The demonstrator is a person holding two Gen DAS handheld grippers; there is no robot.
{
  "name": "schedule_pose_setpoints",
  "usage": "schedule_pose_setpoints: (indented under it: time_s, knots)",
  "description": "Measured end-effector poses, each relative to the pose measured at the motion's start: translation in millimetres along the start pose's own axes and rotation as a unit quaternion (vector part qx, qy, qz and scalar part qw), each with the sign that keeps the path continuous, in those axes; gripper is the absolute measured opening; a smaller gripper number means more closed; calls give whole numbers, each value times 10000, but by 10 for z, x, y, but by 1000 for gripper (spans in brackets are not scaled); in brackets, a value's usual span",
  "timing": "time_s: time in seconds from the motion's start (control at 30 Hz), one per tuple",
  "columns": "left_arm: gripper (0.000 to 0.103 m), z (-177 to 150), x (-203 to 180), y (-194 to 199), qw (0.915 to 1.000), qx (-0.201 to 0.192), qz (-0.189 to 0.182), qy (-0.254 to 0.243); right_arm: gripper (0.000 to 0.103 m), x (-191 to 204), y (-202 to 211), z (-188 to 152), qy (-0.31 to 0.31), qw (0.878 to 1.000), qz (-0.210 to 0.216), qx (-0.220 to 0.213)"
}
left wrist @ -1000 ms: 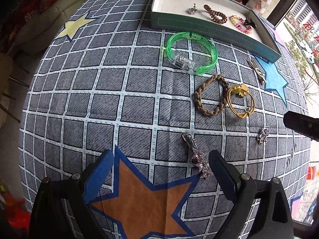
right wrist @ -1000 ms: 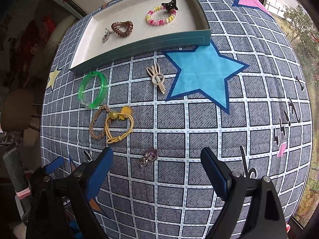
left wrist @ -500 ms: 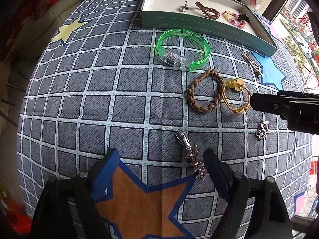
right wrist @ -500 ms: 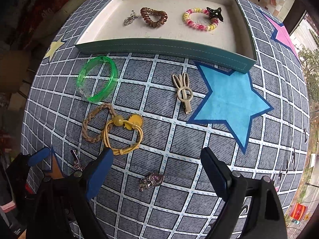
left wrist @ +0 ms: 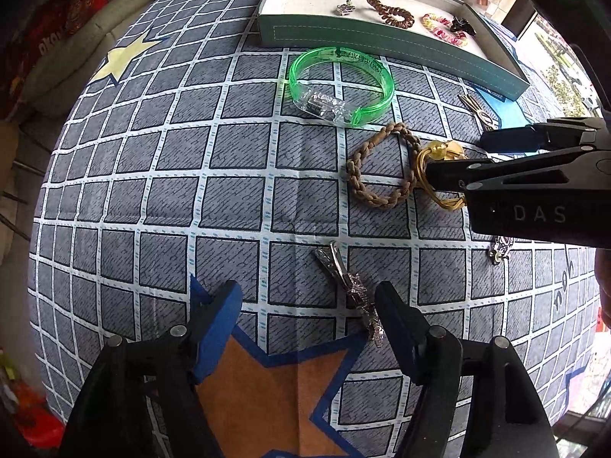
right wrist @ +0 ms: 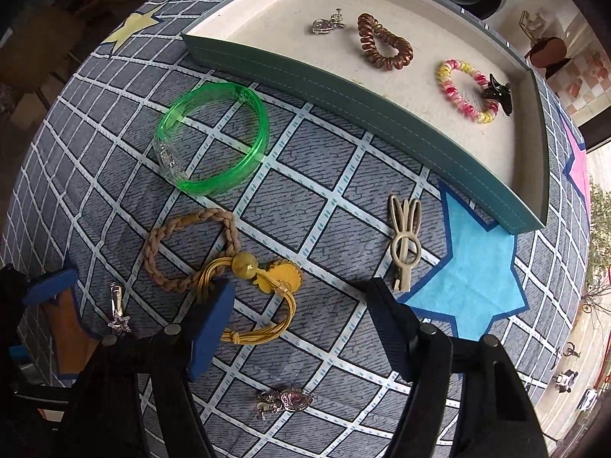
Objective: Organize jewelry
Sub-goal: 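Grasp the silver star pendant with the left tool while the right tool grasps the yellow hair tie, then lift the star pendant with the left tool while the right tool lifts the yellow hair tie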
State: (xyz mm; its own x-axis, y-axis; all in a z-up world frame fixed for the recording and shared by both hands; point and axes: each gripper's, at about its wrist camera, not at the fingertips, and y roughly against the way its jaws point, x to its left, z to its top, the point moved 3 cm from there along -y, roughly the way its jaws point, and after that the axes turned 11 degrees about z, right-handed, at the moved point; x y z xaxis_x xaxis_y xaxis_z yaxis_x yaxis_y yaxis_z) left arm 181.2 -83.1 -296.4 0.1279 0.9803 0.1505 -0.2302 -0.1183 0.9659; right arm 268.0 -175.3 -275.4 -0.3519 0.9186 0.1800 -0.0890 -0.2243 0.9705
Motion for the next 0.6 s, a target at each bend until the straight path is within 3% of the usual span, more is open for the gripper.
schedule_pose_setpoints:
  time_s: [0.1, 0.17, 0.3, 0.4, 0.6]
  knots:
    - [76, 5, -139, 29, 10000, -38, 53, -41, 64, 107, -14, 47, 241, 9997, -3, -25]
    - [64, 16, -216, 64, 9999, -61, 38, -99, 57, 151, -10, 54, 309, 9995, 24, -45]
    - [38, 70, -329, 142, 9997, -126, -29, -212, 29, 213, 4, 73, 329, 9994, 32, -99]
    - [29, 138, -366, 174, 9994, -120, -250, -196, 29, 195, 29, 57, 130, 9997, 113, -181]
    - [29, 210, -216, 213, 9979, -157, -608, -132, 29, -93, 190, -194, -589, 9963, 489, -397]
